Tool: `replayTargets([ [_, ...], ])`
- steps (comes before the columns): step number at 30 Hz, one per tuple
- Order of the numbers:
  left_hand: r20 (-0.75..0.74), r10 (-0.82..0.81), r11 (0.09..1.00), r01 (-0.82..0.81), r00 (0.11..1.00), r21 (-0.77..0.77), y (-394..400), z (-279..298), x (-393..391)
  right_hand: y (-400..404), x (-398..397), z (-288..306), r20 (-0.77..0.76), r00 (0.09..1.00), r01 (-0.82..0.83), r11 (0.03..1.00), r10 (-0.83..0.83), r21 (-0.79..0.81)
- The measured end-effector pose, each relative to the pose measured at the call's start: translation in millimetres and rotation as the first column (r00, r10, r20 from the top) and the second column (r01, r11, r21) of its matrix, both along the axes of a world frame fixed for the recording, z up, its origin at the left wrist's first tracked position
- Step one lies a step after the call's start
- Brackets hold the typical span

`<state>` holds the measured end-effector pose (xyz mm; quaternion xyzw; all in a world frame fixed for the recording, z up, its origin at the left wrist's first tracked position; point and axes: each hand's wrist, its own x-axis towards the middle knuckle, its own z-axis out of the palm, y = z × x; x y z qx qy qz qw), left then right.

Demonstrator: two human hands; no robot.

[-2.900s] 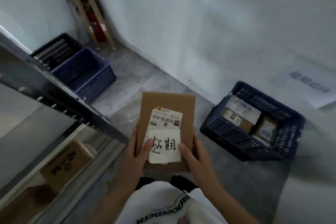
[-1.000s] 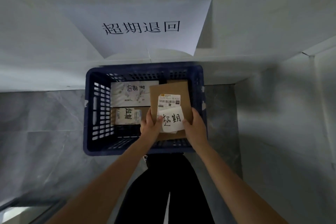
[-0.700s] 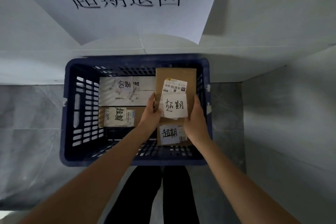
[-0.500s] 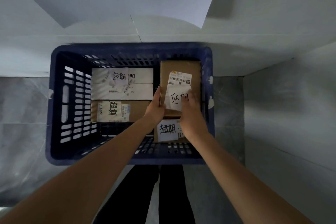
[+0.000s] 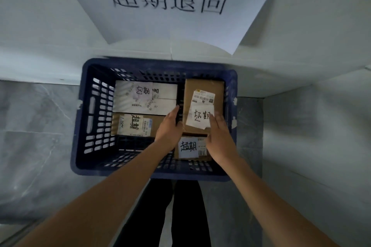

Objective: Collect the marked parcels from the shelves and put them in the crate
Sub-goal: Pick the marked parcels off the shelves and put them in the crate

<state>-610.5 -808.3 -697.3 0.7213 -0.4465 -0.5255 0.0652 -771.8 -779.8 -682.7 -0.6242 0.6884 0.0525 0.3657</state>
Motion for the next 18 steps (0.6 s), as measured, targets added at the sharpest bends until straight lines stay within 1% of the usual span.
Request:
replayTargets([
  [2, 0.087, -0.074, 0.996, 0.078, 0.993, -0.041, 4.6, 33.4, 15.3, -4.9, 5.6, 27.7, -0.041, 0.992, -0.118, 0.993, 0.117, -0.011],
  [4, 0.206, -0.134, 0.985, 0.154, 0.969, -0.084, 5.2, 75.9, 33.9, -21.1, 17.0, 59.6, -0.091, 0.974, -0.211, 0.976, 0.205, -0.06],
  [6, 0.297, -0.135, 0.966, 0.192, 0.945, -0.174, 0.6, 120.1, 56.3, -44.8, 35.4, 93.9, -0.115, 0.961, -0.267, 0.955, 0.253, -0.128],
  [9, 0.408, -0.129, 0.919, 0.264, 0.904, -0.294, -9.1, 178.2, 95.2, -77.7, 75.1, 149.0, -0.079, 0.954, -0.3, 0.934, 0.29, -0.194],
  [12, 0.514, -0.106, 0.893, 0.309, 0.851, -0.327, -7.8, 229.6, 126.9, -88.6, 122.9, 199.7, -0.085, 0.921, -0.389, 0.881, 0.381, -0.269],
  [15, 0.629, 0.027, 0.903, 0.251, 0.777, -0.348, 7.3, 269.0, 145.8, -89.2, 167.5, 241.5, -0.149, 0.836, -0.545, 0.763, 0.529, -0.349],
  [18, 0.675, 0.194, 0.924, 0.099, 0.712, -0.37, 27.1, 307.2, 165.0, -93.3, 212.0, 292.6, -0.178, 0.718, -0.683, 0.632, 0.673, -0.367],
])
